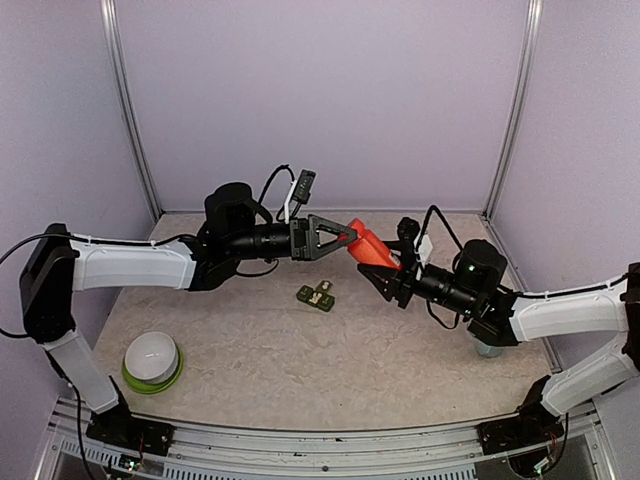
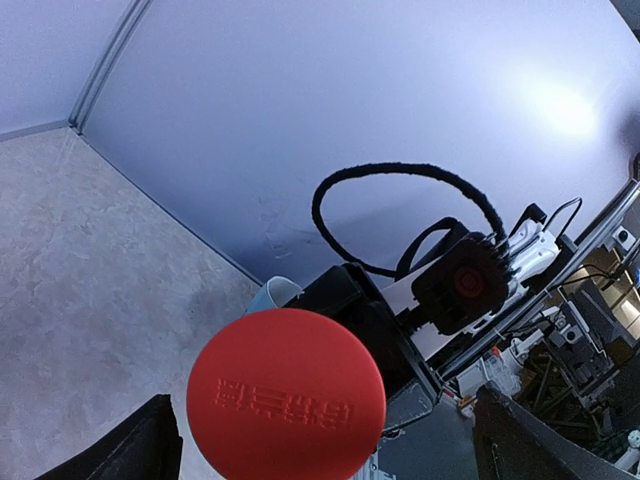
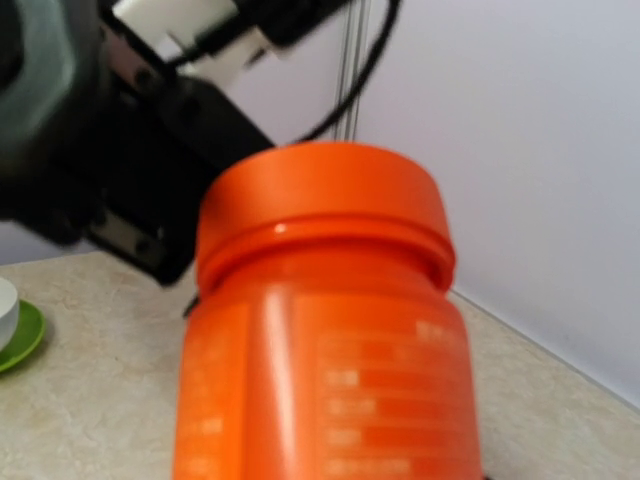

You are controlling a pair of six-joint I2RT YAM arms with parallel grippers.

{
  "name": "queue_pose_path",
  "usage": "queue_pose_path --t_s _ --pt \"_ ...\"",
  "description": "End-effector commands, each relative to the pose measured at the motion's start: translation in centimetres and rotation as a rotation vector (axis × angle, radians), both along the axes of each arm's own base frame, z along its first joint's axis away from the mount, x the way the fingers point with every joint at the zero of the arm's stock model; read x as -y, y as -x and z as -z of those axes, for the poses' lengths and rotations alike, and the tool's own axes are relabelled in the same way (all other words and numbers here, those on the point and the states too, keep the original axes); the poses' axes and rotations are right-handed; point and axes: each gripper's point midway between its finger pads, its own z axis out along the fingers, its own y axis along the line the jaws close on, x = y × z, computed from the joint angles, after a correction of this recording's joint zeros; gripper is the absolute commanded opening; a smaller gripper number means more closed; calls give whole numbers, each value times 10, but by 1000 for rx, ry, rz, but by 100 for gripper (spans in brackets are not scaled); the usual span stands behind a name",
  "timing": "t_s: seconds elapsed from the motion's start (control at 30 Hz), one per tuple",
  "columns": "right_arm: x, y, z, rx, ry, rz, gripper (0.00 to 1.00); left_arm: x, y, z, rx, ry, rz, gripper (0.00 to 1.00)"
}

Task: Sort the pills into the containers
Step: Close the lid of the pill bottle.

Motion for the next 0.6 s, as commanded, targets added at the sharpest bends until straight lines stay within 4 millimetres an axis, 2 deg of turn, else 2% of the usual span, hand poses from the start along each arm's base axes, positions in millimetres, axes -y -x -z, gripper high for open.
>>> queue_pose_path --t_s 0.0,0.43,0.57 --pt "7 -2 -33 45 -73 17 0 -15 -9 -17 25 17 -76 99" --pt "0 -5 -34 26 -70 2 0 -13 -15 -9 -5 -15 -94 99" --pt "-4 -11 -28 9 -50 8 0 -13 -13 -14 2 -4 -88 99"
